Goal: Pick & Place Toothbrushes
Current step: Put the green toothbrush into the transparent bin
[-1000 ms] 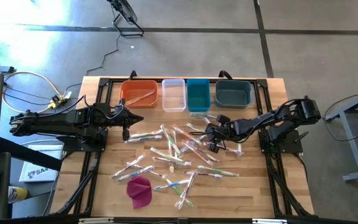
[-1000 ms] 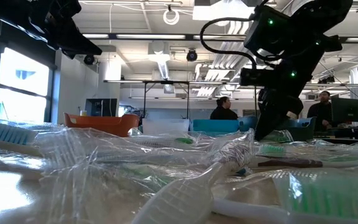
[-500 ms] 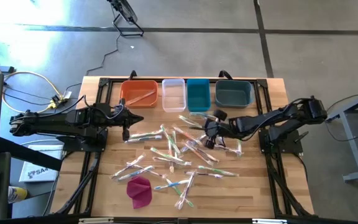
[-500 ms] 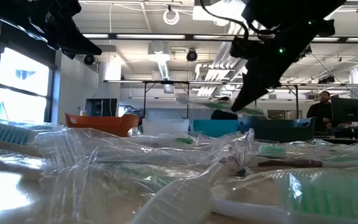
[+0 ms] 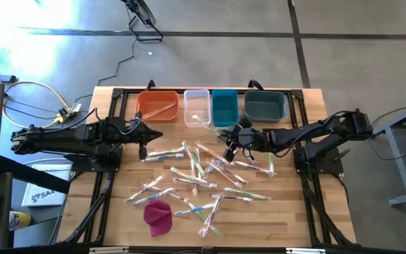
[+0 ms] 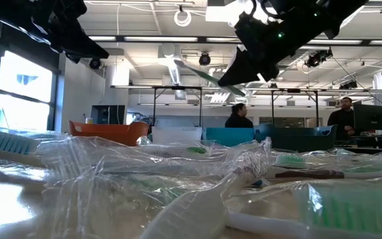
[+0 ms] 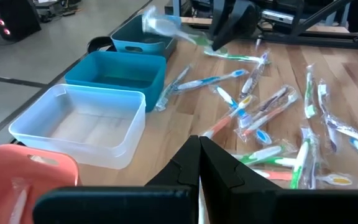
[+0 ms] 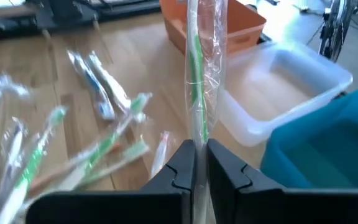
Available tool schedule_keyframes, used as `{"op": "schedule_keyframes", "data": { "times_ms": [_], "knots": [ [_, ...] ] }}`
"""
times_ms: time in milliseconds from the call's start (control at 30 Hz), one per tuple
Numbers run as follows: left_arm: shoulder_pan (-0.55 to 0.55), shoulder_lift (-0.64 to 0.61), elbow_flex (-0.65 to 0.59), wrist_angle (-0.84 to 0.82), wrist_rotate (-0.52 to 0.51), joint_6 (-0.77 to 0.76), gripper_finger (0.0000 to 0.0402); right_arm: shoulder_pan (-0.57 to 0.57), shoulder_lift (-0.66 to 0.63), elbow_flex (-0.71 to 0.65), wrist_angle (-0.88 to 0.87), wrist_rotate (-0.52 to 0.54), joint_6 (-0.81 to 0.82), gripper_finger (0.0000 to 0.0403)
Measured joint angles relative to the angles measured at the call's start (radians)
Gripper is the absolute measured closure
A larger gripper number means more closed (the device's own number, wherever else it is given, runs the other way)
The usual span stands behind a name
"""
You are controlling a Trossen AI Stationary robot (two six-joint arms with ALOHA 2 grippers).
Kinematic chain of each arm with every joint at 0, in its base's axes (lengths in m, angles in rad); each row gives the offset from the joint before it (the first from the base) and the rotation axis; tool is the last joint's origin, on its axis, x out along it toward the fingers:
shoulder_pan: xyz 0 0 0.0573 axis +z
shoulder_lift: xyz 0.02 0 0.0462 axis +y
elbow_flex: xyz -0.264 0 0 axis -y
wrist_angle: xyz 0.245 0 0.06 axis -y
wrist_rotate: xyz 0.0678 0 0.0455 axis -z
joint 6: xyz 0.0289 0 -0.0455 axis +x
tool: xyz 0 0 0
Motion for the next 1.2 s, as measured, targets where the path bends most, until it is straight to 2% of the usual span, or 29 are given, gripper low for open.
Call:
{"op": "schedule_keyframes", "data": {
  "times_ms": [300,467,667,833,1000,1200],
  "knots": [
    [0.0,0.0,0.0,0.008,0.0,-0.006,0.0401,-0.012,0.0,0.0,0.064,0.035,-0.02,0.0388],
    [0.0,0.032,0.0,0.128,0.0,-0.027,0.0401,-0.01,0.0,0.0,0.101,0.047,-0.02,0.0388],
    [0.0,0.136,0.001,0.225,0.0,-0.031,0.0401,-0.01,0.001,0.0,0.105,0.048,-0.02,0.0388],
    [0.0,0.272,0.001,0.281,0.0,-0.094,0.0401,-0.007,0.012,0.0,0.111,0.042,-0.02,0.0388],
    [0.0,0.396,0.001,0.366,-0.003,-0.088,0.0401,-0.006,0.013,0.0,0.112,0.041,-0.02,0.0388],
    [0.0,0.432,0.001,0.376,-0.005,-0.077,0.0401,0.011,0.013,0.0,0.112,0.021,-0.037,0.0388]
  ]
}}
